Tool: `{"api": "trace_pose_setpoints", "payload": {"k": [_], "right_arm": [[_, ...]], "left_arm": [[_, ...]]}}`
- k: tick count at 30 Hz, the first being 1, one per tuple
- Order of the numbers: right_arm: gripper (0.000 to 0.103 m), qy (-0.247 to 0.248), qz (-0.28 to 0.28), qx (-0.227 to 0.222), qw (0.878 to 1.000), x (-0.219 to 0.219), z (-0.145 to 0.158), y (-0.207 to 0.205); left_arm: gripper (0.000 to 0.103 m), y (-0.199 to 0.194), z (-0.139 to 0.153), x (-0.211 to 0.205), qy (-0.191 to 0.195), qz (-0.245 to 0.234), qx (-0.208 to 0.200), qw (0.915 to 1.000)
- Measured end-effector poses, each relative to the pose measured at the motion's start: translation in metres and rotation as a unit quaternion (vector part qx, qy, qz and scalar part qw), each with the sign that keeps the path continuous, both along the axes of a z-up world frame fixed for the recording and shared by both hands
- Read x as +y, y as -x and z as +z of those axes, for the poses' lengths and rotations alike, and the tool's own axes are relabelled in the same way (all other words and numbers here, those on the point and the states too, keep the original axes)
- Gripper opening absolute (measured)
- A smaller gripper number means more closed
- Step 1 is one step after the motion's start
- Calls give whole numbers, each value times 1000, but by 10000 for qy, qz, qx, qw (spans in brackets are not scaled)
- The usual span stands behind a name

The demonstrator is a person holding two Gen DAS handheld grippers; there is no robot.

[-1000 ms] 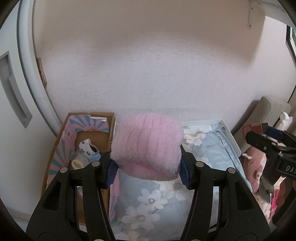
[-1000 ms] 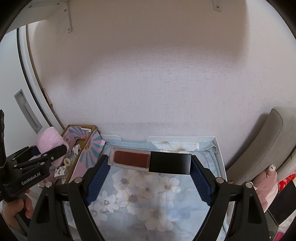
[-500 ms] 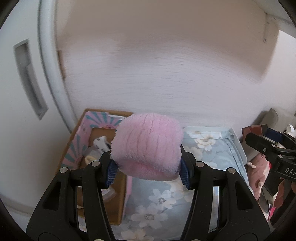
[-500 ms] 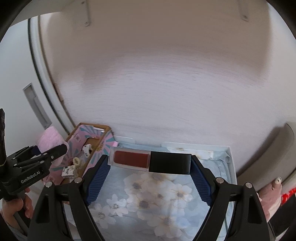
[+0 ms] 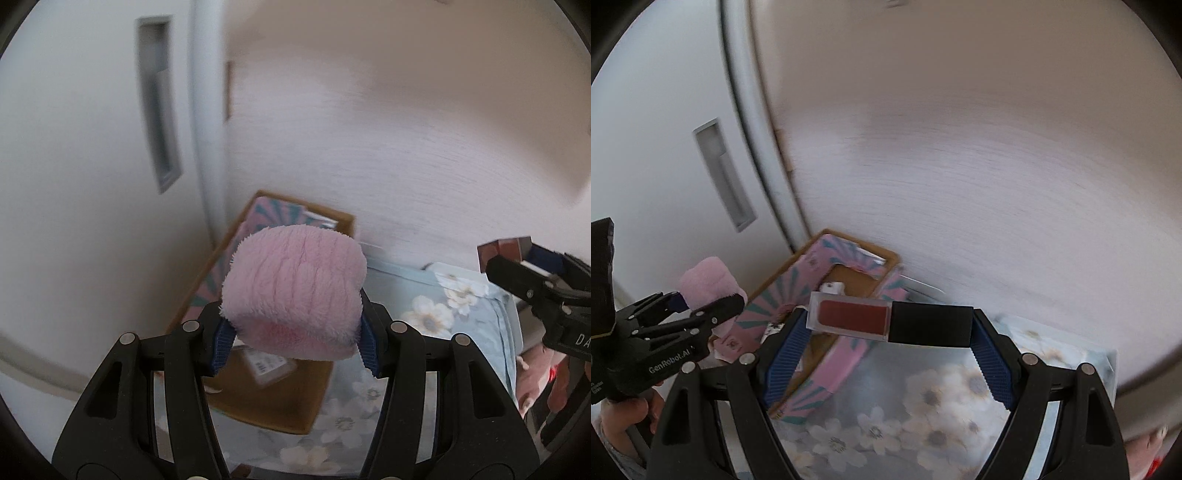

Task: Organize objects
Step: 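Carry the pink towel and lipstick into the cardboard box and release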

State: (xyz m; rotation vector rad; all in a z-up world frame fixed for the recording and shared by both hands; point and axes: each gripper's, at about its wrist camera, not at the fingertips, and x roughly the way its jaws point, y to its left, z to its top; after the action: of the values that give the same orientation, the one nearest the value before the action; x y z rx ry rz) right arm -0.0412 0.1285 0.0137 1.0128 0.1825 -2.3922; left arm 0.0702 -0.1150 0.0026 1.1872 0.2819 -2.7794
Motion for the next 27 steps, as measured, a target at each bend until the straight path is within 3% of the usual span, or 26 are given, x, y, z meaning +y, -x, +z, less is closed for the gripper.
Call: {"api": "trace_pose_setpoints", "payload": {"k": [13,27], "right_arm": [[82,-226,1189,-439,9917,-93,-21,71],[82,-923,2134,-1276,9642,-191,-116,122]], "left_arm": [[52,12,-41,-48,-353,706,-603,9951],[52,52,-124,-52,-924,815,-1510,9808]]}}
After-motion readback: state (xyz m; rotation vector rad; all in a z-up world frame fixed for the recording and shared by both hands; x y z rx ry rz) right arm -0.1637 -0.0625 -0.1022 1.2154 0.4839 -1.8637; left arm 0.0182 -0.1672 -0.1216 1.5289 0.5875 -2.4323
